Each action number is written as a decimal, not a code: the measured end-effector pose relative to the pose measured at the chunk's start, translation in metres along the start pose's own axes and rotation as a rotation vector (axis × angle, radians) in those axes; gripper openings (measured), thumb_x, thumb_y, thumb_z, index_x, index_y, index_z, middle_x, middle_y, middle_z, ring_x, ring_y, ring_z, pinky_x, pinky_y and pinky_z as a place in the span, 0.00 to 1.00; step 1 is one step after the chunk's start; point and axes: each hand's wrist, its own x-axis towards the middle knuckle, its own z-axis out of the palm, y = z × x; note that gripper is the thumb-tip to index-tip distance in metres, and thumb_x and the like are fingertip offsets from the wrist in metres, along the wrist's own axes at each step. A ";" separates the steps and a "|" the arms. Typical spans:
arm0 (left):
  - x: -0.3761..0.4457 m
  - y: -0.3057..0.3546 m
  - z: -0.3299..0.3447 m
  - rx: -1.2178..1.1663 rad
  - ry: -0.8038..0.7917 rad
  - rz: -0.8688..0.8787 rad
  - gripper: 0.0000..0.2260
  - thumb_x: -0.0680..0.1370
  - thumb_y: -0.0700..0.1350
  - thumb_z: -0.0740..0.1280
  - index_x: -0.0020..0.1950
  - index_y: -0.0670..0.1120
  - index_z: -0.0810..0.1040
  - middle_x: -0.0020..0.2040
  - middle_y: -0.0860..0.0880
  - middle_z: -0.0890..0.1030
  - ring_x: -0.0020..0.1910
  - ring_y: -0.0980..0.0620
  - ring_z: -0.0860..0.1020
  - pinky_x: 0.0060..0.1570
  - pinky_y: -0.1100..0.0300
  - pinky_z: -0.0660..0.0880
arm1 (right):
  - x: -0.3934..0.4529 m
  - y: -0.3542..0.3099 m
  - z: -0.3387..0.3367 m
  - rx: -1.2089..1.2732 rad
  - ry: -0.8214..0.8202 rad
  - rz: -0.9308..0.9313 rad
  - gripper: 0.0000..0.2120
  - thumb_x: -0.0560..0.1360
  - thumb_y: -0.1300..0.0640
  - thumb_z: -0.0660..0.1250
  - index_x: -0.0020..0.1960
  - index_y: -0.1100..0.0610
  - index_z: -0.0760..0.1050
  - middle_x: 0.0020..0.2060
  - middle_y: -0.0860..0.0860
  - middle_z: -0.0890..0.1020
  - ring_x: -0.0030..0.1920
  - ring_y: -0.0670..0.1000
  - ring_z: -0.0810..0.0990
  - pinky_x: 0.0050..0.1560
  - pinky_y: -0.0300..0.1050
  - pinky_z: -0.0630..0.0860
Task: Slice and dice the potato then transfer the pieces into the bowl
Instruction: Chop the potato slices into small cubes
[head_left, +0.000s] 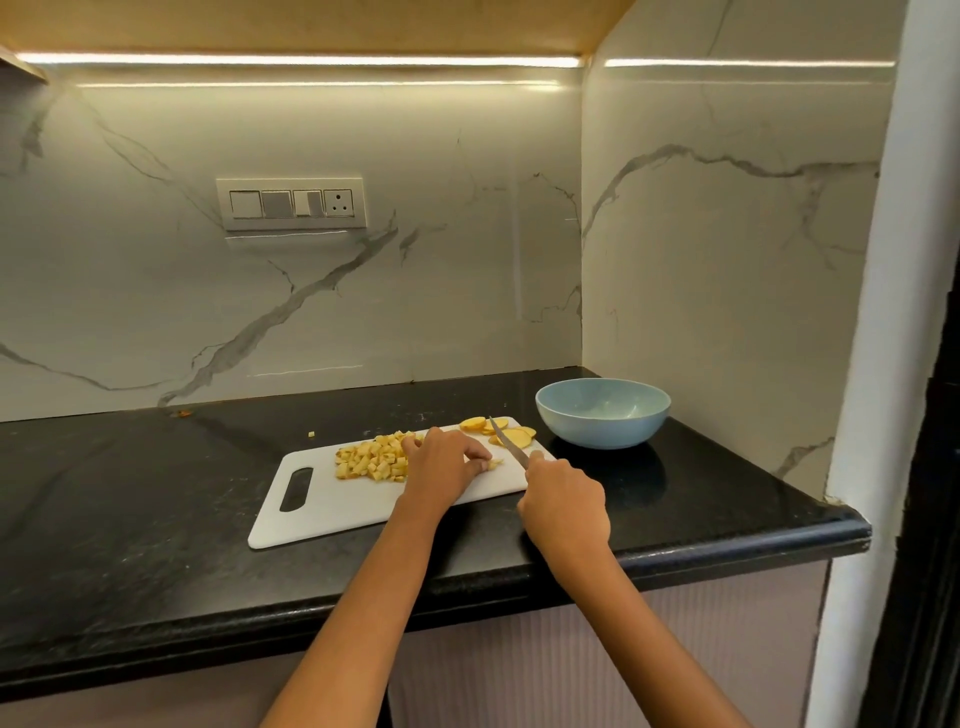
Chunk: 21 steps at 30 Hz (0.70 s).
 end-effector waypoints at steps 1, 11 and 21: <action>-0.001 0.000 -0.001 -0.027 0.009 -0.020 0.09 0.77 0.51 0.65 0.55 0.55 0.81 0.56 0.55 0.80 0.62 0.52 0.71 0.63 0.50 0.57 | -0.003 -0.001 0.000 -0.018 -0.004 -0.009 0.13 0.80 0.57 0.59 0.63 0.58 0.69 0.50 0.53 0.79 0.46 0.49 0.80 0.45 0.40 0.75; -0.004 0.001 -0.004 -0.088 0.026 -0.096 0.09 0.76 0.51 0.66 0.54 0.53 0.81 0.55 0.53 0.80 0.58 0.53 0.73 0.61 0.53 0.57 | -0.010 -0.005 -0.005 -0.139 -0.006 -0.125 0.12 0.81 0.58 0.58 0.64 0.58 0.69 0.54 0.54 0.78 0.51 0.50 0.79 0.47 0.40 0.72; -0.006 0.005 -0.002 -0.089 0.051 -0.128 0.08 0.76 0.52 0.67 0.50 0.51 0.82 0.52 0.53 0.81 0.55 0.54 0.74 0.62 0.52 0.57 | -0.013 -0.011 0.000 -0.063 0.014 -0.031 0.14 0.80 0.56 0.60 0.64 0.57 0.67 0.50 0.53 0.80 0.47 0.49 0.80 0.42 0.39 0.71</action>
